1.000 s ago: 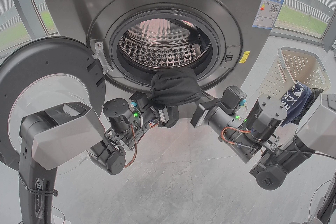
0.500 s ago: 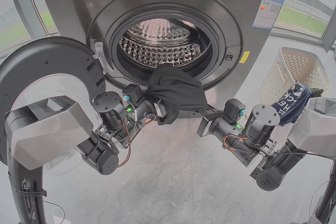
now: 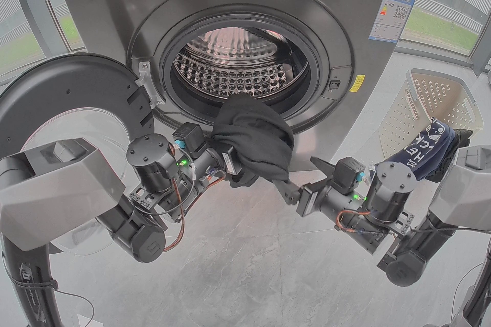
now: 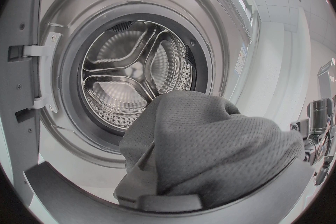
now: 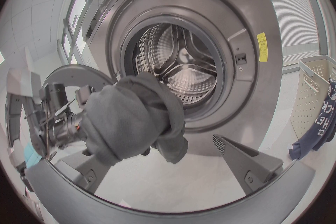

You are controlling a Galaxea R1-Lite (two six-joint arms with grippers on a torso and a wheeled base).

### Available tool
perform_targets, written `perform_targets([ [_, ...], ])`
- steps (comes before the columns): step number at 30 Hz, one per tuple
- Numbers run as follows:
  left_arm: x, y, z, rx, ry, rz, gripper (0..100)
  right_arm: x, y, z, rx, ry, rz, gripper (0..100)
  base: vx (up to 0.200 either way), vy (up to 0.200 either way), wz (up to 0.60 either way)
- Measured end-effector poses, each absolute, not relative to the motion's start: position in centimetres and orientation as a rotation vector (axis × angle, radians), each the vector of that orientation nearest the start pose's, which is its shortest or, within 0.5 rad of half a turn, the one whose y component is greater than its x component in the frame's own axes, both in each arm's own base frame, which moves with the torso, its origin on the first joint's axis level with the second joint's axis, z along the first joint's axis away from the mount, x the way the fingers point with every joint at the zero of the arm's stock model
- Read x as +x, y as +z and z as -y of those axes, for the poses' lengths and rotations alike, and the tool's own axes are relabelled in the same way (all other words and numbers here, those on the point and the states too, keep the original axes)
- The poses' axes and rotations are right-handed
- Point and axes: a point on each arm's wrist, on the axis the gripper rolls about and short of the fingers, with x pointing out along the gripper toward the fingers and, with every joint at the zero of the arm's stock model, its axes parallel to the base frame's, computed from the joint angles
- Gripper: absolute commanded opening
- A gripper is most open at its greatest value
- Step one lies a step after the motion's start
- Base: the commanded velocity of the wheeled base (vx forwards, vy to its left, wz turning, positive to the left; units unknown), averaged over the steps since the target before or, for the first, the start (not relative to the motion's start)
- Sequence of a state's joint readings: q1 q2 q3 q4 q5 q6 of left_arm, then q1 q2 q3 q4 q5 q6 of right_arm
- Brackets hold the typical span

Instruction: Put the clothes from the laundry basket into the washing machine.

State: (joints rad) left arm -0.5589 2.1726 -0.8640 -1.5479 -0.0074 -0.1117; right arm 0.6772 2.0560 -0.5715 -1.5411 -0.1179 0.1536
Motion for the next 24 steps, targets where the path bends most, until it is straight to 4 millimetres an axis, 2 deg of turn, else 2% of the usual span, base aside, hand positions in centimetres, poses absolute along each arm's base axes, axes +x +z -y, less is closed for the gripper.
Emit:
perform_targets([
  [6, 31.1, 12.5, 19.5, -0.176, -0.578, 0.166, 0, 23.1, 8.7, -18.6, 0.075, 0.61, -0.101, 100, 0.0, 0.0, 0.0],
  [13, 26.9, 12.8, 17.2, -0.158, -0.593, 0.09, 0, 20.6, 8.8, -16.7, 0.029, 0.654, -0.143, 100, 0.0, 0.0, 0.0],
  [20, 22.6, 12.6, 14.9, -0.132, -0.633, 0.014, 0, 20.8, 9.0, -14.8, 0.029, 0.589, -0.146, 100, 0.0, 0.0, 0.0],
  [24, 21.4, 12.6, 14.6, -0.127, -0.657, 0.001, 0, 21.5, 9.2, -13.9, 0.051, 0.504, -0.136, 100, 0.0, 0.0, 0.0],
])
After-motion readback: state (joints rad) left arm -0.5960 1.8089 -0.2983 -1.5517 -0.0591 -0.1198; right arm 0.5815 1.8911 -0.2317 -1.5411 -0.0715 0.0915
